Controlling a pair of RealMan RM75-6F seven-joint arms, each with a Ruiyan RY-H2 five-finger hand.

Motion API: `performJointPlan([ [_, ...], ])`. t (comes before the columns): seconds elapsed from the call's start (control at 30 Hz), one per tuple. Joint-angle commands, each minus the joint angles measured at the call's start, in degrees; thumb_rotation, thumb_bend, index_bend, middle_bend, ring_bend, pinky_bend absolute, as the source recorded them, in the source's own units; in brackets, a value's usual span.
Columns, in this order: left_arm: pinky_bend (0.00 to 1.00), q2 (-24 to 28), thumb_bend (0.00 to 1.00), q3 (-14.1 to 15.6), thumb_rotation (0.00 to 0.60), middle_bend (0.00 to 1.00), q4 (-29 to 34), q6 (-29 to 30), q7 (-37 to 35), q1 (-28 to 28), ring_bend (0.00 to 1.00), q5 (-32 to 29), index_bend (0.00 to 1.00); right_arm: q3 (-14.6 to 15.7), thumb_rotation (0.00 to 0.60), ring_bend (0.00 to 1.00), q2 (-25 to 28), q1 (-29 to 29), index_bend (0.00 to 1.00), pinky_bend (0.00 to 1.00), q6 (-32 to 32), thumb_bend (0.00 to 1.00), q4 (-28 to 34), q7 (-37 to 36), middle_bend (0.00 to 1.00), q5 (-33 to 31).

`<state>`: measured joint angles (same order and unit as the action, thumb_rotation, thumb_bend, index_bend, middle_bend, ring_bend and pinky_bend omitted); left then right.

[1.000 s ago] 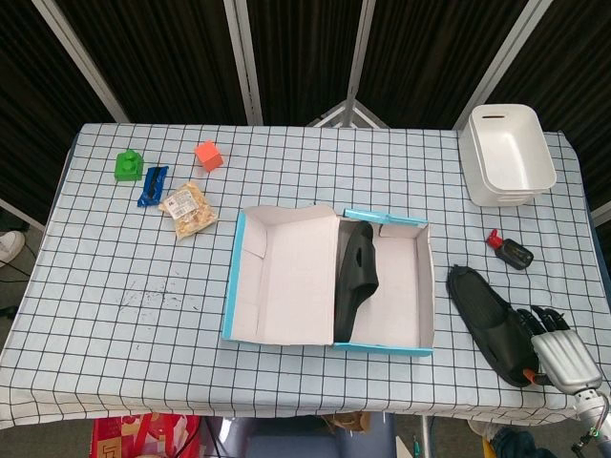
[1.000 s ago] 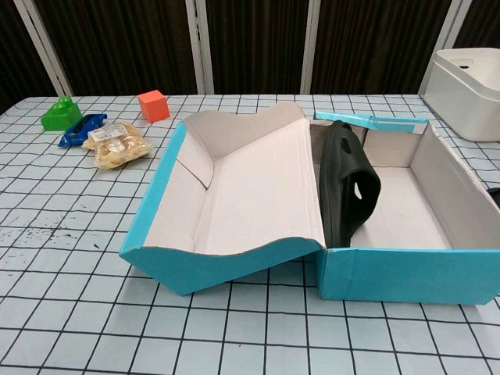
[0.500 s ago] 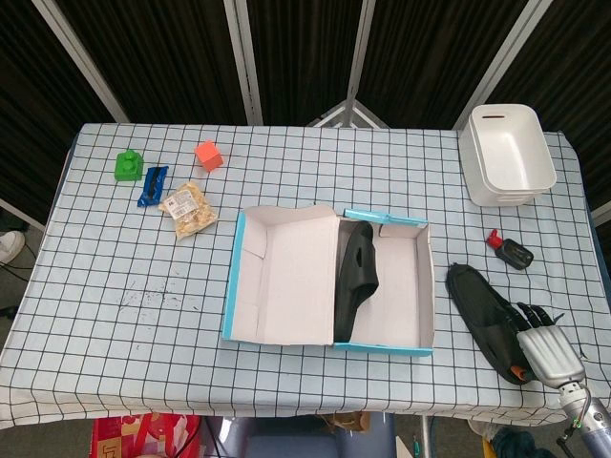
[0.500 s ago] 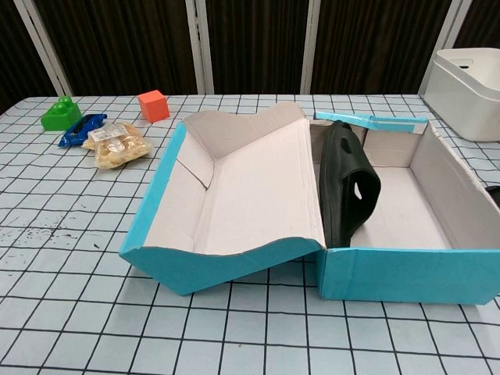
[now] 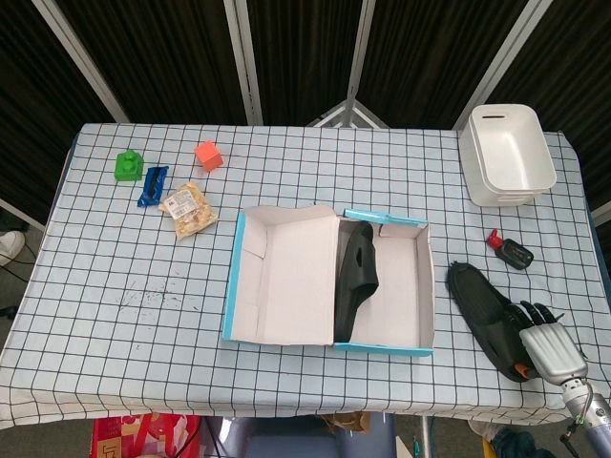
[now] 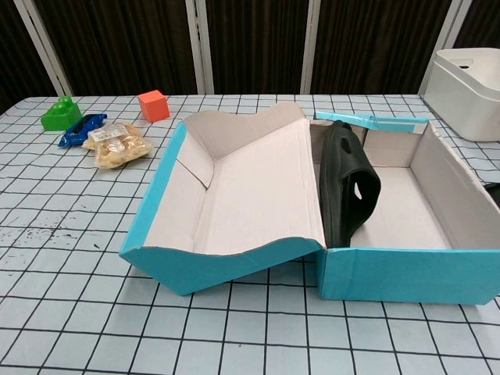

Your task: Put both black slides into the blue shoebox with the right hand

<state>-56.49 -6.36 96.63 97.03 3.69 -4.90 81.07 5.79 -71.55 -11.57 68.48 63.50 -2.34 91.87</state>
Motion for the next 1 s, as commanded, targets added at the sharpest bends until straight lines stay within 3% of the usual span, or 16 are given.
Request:
performJointPlan([
  [0.03, 0.03, 0.01, 0.37, 0.00, 0.600, 0.00, 0.03, 0.00, 0.02, -0.01, 0.00, -0.01, 0.01, 0.17, 0.600, 0.09, -0.47, 0.14, 0.20, 0.12, -0.14, 0.18, -0.89, -0.30, 0.15, -0.08],
  [0.27, 0.03, -0.18, 0.37, 0.20, 0.600, 0.00, 0.16, -0.14, 0.53, 0.09, 0.00, 0.29, 0.01, 0.52, 0.600, 0.09, -0.87, 0.07, 0.24, 0.12, 0.86, 0.18, -1.56, -1.61, 0.15, 0.99],
  [0.4, 0.03, -0.13, 0.37, 0.15, 0.600, 0.00, 0.21, 0.18, 0.34, -0.06, 0.00, 0.32, 0.01, 0.60, 0.600, 0.09, -0.38, -0.14, 0.38, 0.12, 0.88, 0.18, -0.41, -3.11, 0.15, 1.12],
  [0.6, 0.03, 0.02, 0.37, 0.08, 0.600, 0.00, 0.12, 0.22, -0.15, -0.10, 0.00, 0.28, 0.01, 0.68, 0.600, 0.10, -0.02, -0.20, 0.53, 0.12, 0.47, 0.18, 0.27, -3.30, 0.15, 0.83],
  [1.0, 0.03, 0.19, 0.37, -0.01, 0.600, 0.00, 0.02, 0.02, -0.59, -0.06, 0.00, 0.09, 0.01, -0.59, 0.600, 0.10, 5.06, -0.23, 0.59, 0.12, 1.72, 0.25, 5.65, -5.68, 0.15, -0.73],
])
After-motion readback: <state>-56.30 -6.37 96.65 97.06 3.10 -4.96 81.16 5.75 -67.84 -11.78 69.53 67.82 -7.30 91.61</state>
